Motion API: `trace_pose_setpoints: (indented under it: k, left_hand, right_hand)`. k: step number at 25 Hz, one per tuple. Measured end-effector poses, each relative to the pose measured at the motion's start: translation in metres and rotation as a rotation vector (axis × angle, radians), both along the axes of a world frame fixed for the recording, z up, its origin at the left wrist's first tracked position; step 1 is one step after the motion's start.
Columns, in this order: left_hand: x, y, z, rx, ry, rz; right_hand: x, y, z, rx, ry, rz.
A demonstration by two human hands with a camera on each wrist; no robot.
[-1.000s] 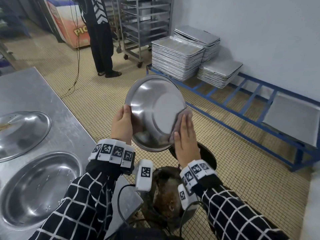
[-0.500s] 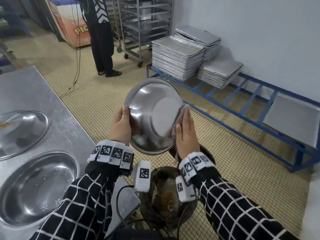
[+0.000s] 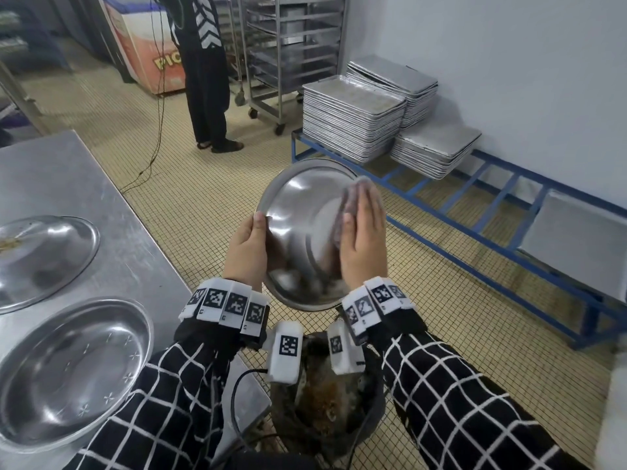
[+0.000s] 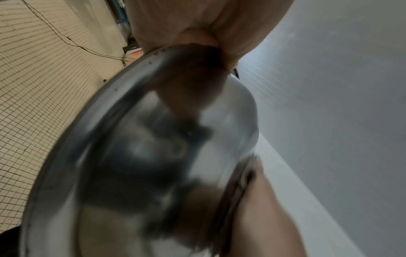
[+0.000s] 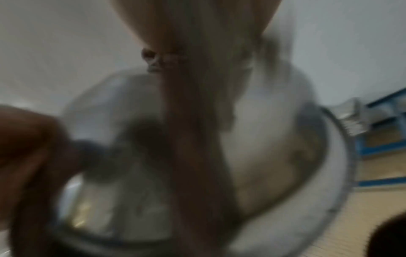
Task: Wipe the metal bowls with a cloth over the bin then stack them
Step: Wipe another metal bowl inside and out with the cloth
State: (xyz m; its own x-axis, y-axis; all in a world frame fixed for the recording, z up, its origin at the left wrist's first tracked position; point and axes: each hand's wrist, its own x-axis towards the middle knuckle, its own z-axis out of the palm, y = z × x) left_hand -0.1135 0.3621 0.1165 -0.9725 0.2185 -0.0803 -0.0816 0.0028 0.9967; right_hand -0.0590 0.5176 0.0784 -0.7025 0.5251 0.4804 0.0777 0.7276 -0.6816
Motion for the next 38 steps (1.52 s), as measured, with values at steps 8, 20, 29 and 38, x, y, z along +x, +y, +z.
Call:
trace_pose_setpoints:
  k: [8, 20, 29, 38]
  left_hand:
    - [-0.012, -0.005, -0.019, -0.359, 0.193, -0.085]
    - [0.000, 0.003, -0.014, -0.199, 0.078, -0.067]
    - [0.002, 0.028, 0.001, -0.170, 0.156, -0.102]
    - [-0.010, 0.023, -0.009, -0.031, -0.003, -0.083]
  right_hand:
    - [0.039, -0.003, -0.015, -0.115, 0.074, 0.054]
    - [0.023, 0.015, -0.024, -0.285, -0.039, -0.093]
    - [0.004, -0.008, 0.000, 0.045, 0.001, -0.185]
    - [0.044, 0.050, -0.014, -0.790, 0.025, -0.233]
